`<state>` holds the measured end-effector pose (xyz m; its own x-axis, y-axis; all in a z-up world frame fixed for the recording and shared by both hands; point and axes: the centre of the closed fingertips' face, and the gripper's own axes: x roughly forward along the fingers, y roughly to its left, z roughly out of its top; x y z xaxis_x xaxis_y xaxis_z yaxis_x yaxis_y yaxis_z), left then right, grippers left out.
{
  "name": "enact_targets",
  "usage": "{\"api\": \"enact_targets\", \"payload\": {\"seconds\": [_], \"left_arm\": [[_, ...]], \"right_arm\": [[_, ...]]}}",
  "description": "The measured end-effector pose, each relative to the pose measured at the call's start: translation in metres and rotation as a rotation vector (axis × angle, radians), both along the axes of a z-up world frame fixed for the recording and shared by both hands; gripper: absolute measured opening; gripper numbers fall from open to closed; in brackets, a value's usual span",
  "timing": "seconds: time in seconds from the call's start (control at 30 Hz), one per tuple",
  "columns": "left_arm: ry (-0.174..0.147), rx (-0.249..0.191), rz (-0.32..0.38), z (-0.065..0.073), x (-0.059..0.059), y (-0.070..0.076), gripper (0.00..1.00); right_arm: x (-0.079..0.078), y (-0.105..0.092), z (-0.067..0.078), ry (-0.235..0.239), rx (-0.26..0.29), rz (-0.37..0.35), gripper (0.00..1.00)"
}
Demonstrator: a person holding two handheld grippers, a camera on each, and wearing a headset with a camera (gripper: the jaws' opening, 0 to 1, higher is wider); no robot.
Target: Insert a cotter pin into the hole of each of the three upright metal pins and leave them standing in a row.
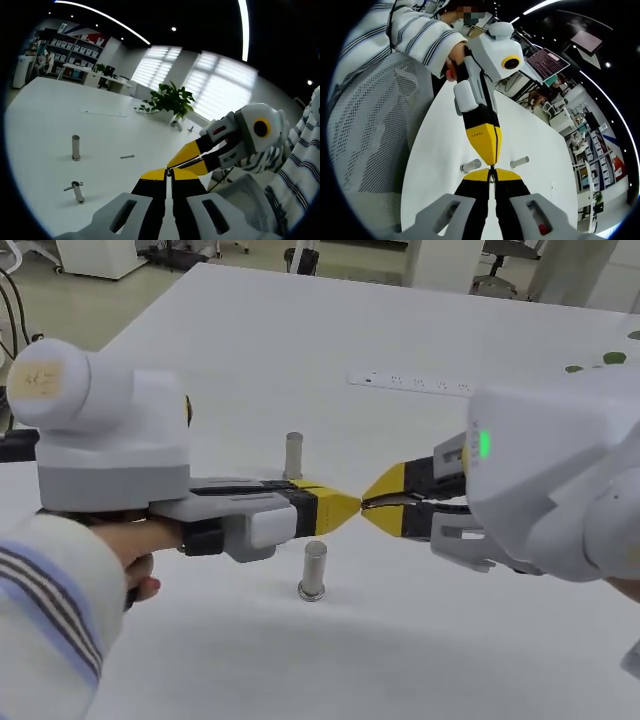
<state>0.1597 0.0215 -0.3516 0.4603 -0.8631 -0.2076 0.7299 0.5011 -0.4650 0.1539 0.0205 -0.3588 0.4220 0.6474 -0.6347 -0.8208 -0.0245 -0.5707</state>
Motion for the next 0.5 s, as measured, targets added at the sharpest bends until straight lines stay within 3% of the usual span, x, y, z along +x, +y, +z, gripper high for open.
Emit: {"api": "enact_targets", "payload": {"seconds": [0.2,0.3,0.33,0.4,0.5], "left_arm": [[-0.020,0.036,-0.016,-0.002,-0.003,0.001,0.00],[-0.070,0.076,-0.040,-0.002,-0.005,0.002,0.00],[-0.103,0.102,-0.052,-0.003,-0.006,0.003,0.00],[-0.121,0.115,-0.066,-0.002,-0.010,0.002,0.00],[-0.175,0.133,-0.091,0.002,-0.014,0.002,0.00]], "right_arm": [[-0.002,0.001,-0.001,0.021,0.030,-0.007,0.01],[0.000,-0.001,-0.001,0.047,0.052,-0.024,0.10],[0.000,-0.002,-0.001,0.052,0.056,-0.026,0.10],[-0.001,-0.004,-0.003,0.090,0.076,-0.044,0.10],[-0.002,-0.007,-0.007,0.149,0.098,-0.066,0.11]]}}
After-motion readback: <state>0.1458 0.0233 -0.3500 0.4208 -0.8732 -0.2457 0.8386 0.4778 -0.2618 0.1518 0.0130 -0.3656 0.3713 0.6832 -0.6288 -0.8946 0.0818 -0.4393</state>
